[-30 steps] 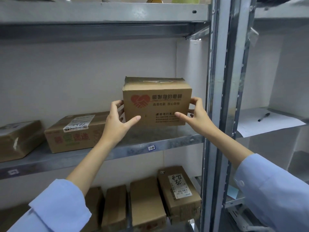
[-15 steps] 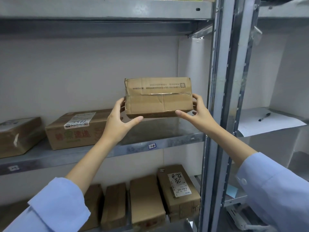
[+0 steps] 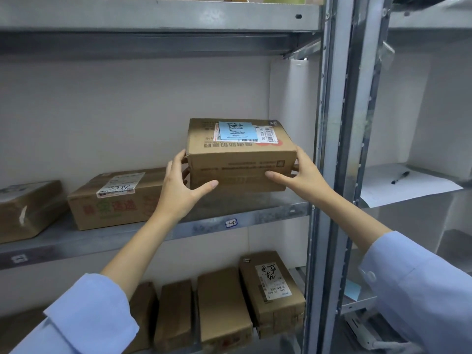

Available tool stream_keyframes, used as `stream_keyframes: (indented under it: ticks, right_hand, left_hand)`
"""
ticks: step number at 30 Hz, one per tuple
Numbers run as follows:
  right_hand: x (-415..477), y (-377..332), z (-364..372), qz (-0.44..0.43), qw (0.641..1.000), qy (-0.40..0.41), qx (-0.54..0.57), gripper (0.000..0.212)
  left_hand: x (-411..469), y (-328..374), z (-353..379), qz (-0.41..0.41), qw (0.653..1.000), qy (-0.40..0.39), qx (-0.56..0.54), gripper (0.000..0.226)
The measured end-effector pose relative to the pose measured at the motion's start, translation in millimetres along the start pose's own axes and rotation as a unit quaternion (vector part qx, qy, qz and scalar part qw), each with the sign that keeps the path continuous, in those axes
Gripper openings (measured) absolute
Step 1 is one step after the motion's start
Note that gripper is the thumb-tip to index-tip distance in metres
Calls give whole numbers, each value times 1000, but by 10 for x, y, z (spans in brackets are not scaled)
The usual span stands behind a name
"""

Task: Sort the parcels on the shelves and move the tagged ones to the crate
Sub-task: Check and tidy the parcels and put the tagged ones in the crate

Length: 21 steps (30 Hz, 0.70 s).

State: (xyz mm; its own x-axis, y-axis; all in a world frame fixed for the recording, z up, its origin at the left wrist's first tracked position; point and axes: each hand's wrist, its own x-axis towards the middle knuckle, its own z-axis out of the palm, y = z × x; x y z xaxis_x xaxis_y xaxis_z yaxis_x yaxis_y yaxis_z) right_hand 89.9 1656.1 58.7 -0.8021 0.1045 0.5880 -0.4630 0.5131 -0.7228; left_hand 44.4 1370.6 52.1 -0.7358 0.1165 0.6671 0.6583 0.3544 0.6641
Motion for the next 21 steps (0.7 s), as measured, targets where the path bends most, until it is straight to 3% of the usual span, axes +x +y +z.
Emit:
stream_keyframes:
  ticks: [13,21]
  right_hand:
    - [-25,91,3,19,1000,23,1,94]
    - [-105,163,-145,29,999,-11,12,87]
  left_hand:
    - [-45,-2,-32,-9,999,-30,-45,64]
    - [-49,115,-405,17,991,-117,-60,44]
